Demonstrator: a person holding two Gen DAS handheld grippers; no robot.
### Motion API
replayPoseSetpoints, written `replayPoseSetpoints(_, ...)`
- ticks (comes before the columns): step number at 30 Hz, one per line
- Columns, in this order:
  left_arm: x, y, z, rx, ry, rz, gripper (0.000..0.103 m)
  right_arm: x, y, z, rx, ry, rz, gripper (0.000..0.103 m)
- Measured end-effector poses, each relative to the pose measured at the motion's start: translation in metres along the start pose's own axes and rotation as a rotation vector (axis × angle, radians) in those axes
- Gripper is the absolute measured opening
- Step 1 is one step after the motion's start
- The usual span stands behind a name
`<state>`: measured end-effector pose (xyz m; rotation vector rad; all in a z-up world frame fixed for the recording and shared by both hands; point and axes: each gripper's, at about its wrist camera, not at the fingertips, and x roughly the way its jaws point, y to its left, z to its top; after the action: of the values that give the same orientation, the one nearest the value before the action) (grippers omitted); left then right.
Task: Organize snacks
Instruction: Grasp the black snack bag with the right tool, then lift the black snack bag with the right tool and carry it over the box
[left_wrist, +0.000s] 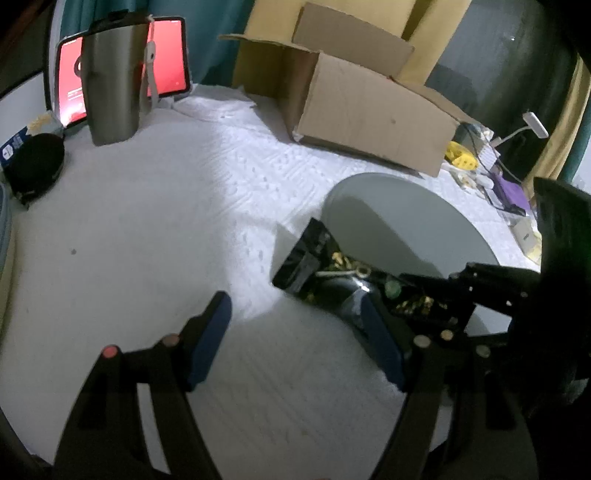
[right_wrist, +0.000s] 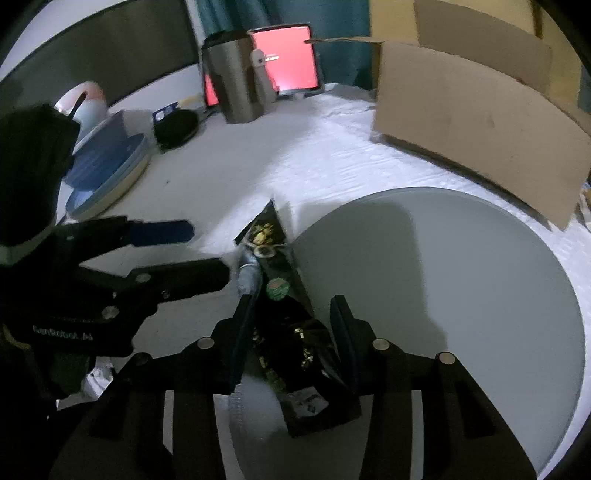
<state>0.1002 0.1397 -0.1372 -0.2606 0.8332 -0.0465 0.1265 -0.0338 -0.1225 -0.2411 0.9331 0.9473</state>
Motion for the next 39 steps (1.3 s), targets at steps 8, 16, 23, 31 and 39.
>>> replayPoseSetpoints(8, 0.000, 0.001, 0.002, -0.017, 0.000, 0.030, 0.074, -0.005, -0.002, 0.006, -0.018, -0.031, -0.016, 0.024)
replayPoseSetpoints(16, 0.006, -0.011, 0.008, 0.017, 0.013, 0.045, 0.074, -0.019, -0.022, 0.006, 0.019, -0.090, -0.057, 0.014)
replayPoseSetpoints(23, 0.004, -0.027, 0.027, 0.036, -0.022, 0.033, 0.074, -0.034, -0.043, 0.010, 0.049, -0.122, -0.099, 0.013)
replayPoseSetpoints(31, 0.001, -0.045, 0.049, 0.078, -0.048, 0.024, 0.074, -0.061, -0.063, 0.020, 0.065, -0.188, -0.129, 0.013)
replayPoseSetpoints(39, -0.001, -0.064, 0.079, 0.125, -0.099, 0.017, 0.074, -0.082, -0.079, 0.034, 0.078, -0.240, -0.161, 0.013)
